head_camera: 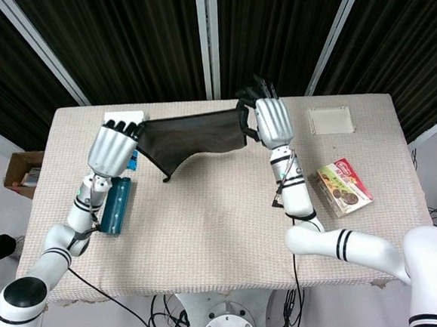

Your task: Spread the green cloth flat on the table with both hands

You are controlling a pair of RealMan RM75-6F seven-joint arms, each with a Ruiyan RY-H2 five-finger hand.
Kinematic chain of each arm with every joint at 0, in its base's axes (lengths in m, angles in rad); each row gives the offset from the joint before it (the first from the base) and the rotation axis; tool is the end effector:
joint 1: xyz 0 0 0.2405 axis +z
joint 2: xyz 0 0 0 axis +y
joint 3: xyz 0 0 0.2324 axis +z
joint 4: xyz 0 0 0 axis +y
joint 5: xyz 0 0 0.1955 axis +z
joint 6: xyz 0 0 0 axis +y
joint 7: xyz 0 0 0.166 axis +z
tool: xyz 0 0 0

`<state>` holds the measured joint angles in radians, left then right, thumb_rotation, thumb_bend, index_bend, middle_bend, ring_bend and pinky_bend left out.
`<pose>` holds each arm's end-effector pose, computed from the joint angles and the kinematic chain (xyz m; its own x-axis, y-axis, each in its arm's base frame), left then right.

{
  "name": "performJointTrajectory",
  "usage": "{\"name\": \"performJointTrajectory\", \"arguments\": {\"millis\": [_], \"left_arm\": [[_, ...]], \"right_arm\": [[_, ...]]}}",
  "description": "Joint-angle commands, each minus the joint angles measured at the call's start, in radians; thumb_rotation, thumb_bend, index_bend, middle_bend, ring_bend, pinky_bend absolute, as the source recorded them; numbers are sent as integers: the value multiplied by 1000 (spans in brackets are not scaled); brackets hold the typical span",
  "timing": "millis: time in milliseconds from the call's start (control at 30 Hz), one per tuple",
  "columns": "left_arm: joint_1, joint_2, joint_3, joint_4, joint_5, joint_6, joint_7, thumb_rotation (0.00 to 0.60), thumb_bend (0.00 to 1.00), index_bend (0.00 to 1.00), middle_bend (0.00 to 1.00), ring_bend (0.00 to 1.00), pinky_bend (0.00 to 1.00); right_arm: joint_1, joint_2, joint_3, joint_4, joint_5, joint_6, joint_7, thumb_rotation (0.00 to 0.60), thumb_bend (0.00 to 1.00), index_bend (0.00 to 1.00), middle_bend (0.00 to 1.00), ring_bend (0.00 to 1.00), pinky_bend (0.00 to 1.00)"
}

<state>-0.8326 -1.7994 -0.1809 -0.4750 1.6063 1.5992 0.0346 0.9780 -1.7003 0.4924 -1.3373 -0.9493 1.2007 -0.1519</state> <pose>-0.1195 0.3984 0.0904 0.4508 -0.6529 0.6088 0.5110 -0.3704 -0.7757 -0.0186 -0.4188 0.0515 -0.0814 0.0571 0.9950 -0.9529 -0.2972 -0.0608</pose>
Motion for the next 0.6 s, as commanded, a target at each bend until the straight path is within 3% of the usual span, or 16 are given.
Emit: {"name": "performJointTrajectory", "arguments": {"millis": [33,300,600], "left_arm": [[51,-35,80,33,63,62,3,600,517,745,774,842,952],[138,-60,194,27,158,194,20,600,516,746,773,842,952],[207,-26,310,-107,252,207,128,600,519,745,768,841,952]], "right_arm": [[-74,65,-90,-96,-65,-52,58,600,569,741,292,0,0],[-183,226,-223,-302,-161,-105,86,600,565,737,290,0,0],[-237,387,-350,-478,-234,-188,19,600,573,721,285,0,0]]}}
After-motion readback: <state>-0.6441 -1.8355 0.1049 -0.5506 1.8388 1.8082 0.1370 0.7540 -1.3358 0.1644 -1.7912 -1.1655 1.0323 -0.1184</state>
